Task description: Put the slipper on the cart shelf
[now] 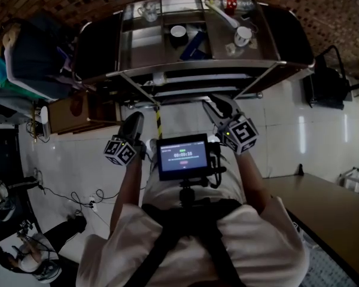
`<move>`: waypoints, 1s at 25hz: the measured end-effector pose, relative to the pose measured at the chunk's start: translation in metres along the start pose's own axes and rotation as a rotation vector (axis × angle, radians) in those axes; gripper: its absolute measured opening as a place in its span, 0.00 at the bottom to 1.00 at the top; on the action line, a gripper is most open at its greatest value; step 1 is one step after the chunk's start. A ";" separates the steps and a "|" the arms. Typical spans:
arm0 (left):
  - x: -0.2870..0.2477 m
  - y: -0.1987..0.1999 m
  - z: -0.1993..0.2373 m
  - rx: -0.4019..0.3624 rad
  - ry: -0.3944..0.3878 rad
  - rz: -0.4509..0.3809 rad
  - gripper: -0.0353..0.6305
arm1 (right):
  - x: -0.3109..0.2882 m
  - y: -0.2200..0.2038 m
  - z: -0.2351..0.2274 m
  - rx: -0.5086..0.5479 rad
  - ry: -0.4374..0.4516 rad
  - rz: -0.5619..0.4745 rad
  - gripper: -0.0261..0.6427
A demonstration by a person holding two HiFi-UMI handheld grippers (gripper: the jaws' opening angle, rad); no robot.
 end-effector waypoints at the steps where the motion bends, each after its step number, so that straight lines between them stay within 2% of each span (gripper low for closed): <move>1: -0.003 -0.002 -0.002 -0.017 0.002 0.011 0.12 | 0.001 -0.005 -0.005 -0.001 -0.011 0.007 0.20; 5: -0.015 -0.009 -0.006 -0.056 -0.009 0.046 0.12 | 0.008 -0.020 -0.021 0.005 -0.081 0.033 0.20; 10: -0.020 -0.019 -0.011 -0.027 -0.030 0.068 0.12 | 0.015 -0.026 -0.020 0.016 -0.113 0.031 0.20; 17: -0.028 -0.060 -0.029 0.110 -0.077 0.154 0.12 | 0.027 -0.021 -0.026 -0.092 -0.163 -0.084 0.20; 20: -0.028 -0.063 -0.026 0.112 -0.071 0.170 0.12 | 0.028 -0.022 -0.018 -0.094 -0.157 -0.097 0.20; 22: -0.026 -0.070 -0.027 0.112 -0.072 0.193 0.12 | 0.030 -0.024 -0.011 -0.155 -0.140 -0.131 0.20; 25: -0.017 -0.093 -0.034 0.143 -0.083 0.246 0.12 | 0.033 -0.028 0.000 -0.324 -0.096 -0.216 0.20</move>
Point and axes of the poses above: the fingertips, and each gripper's own axes: x backward along the fingers, z to its left, y out of its top, the point moved 1 cm from there along x, backward along the fingers, and after that the axes turned 11 degrees about y, right-handed, at the moved point
